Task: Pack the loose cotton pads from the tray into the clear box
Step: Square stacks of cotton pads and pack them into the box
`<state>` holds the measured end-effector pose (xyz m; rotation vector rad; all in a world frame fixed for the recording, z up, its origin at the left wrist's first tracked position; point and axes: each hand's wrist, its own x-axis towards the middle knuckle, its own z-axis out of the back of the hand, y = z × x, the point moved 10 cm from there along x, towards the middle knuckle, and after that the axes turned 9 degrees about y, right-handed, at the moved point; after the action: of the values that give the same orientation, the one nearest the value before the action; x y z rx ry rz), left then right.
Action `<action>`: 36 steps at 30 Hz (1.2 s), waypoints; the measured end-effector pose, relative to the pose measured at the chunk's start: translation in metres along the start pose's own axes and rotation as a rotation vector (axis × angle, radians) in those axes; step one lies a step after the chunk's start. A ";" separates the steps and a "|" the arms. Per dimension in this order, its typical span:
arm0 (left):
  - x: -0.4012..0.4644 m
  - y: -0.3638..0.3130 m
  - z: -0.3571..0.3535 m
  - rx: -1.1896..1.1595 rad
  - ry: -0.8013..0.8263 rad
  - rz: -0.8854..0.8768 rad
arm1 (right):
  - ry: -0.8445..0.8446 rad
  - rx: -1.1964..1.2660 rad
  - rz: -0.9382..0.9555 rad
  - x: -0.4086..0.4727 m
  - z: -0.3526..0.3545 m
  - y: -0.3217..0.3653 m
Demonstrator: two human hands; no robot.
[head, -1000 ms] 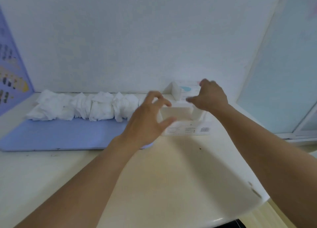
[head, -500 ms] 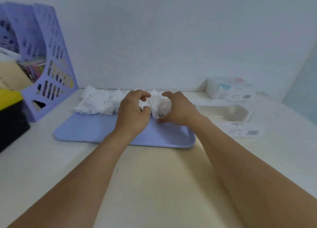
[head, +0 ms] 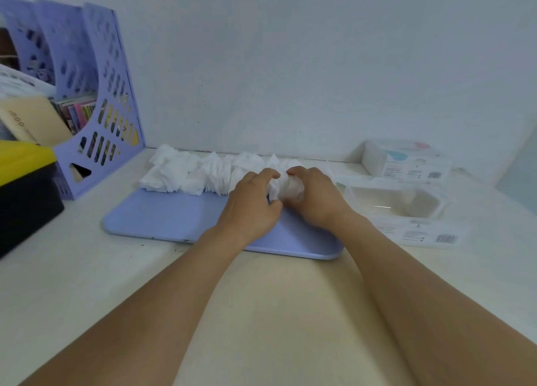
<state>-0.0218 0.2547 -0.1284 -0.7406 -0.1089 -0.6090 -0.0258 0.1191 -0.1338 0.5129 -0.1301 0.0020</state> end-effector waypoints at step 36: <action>-0.008 0.033 0.005 -1.577 -0.191 0.451 | -0.197 0.236 0.009 0.000 0.001 0.009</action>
<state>-0.0094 0.2808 -0.1471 -2.2678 0.4194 -0.0691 -0.0266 0.1262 -0.1281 0.7482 -0.3273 -0.0247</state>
